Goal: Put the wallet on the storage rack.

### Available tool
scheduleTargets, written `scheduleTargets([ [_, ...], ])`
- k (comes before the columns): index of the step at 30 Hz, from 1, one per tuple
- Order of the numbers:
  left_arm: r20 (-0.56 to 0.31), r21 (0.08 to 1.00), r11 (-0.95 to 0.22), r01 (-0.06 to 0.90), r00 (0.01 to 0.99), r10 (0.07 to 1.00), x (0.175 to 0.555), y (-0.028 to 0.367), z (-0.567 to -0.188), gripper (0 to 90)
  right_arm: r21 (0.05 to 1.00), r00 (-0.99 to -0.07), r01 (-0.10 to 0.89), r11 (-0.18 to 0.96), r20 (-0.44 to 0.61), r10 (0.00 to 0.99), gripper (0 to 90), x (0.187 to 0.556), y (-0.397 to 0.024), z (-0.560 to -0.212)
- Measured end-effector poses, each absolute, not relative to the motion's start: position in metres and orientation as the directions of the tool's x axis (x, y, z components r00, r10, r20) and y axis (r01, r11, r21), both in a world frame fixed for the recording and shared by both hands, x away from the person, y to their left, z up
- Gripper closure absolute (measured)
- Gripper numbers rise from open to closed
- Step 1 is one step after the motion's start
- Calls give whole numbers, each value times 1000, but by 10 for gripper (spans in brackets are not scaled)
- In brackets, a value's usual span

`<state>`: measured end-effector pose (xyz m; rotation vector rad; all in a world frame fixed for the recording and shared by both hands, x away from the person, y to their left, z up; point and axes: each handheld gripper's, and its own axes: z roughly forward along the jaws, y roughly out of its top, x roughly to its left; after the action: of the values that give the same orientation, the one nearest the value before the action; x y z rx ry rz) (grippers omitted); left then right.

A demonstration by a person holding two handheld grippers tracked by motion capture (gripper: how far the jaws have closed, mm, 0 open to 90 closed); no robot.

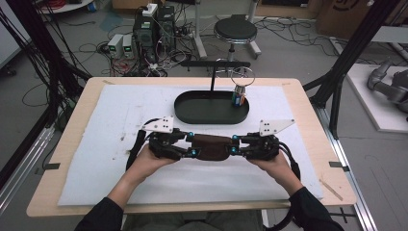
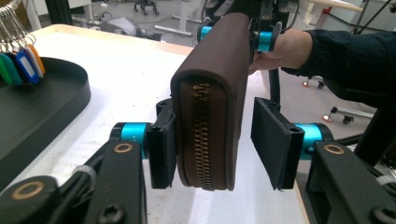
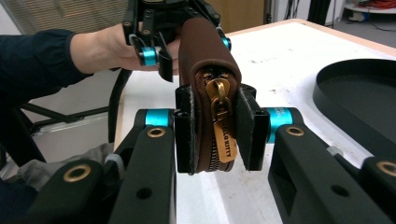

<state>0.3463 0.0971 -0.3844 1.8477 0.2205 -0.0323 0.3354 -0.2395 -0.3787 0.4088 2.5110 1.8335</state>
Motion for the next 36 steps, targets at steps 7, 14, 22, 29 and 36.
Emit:
scheduleTargets([
  [7, -130, 957, -244, 154, 985, 112, 346, 99, -383, 629, 942, -967, 197, 270, 142, 210, 697, 335, -240, -378],
  [14, -106, 964, -230, 135, 985, 136, 345, 101, -381, 659, 944, -954, 212, 252, 144, 264, 484, 338, -245, -378],
  [22, -95, 973, -188, 132, 976, 194, 346, 107, -377, 660, 949, -920, 211, 234, 112, 376, 382, 342, -258, -377],
  [29, -72, 977, -174, 125, 956, 285, 348, 112, -373, 660, 943, -802, 242, 229, 61, 595, 377, 349, -277, -381],
  [36, -53, 977, -167, 130, 914, 401, 356, 108, -368, 661, 926, -707, 315, 207, 83, 702, 373, 359, -292, -388],
])
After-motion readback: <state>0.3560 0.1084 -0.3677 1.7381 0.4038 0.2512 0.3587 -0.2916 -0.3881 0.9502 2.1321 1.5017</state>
